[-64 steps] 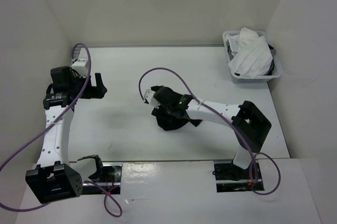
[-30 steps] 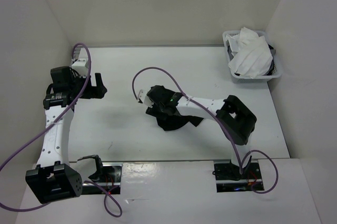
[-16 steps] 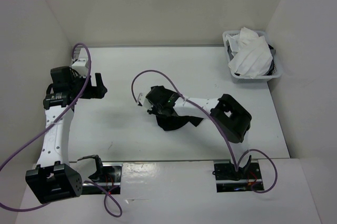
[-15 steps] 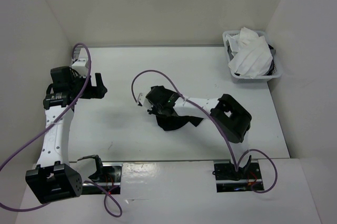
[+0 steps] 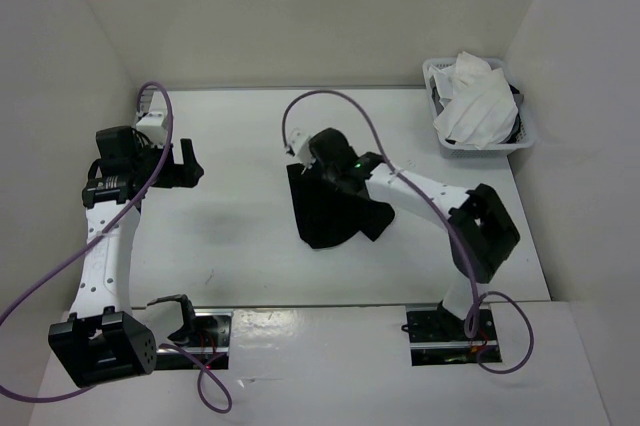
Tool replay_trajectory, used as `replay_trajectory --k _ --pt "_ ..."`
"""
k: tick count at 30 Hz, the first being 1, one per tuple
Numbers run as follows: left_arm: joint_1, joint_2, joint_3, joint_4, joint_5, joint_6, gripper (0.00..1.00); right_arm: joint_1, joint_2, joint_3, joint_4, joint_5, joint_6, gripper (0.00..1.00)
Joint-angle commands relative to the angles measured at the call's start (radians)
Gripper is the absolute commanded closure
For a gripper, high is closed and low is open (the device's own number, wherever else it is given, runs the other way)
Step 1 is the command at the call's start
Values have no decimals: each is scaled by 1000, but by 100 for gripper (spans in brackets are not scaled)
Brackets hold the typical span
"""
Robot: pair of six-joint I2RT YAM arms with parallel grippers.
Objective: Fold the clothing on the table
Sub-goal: Flatten the skirt out
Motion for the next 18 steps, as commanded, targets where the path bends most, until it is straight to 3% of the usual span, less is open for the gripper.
replay_trajectory --k 1,18 --pt "6 -10 -4 18 28 25 1 -95 -95 39 57 32 16 100" --pt "6 -10 -4 18 46 44 1 -399 -23 20 207 80 16 100"
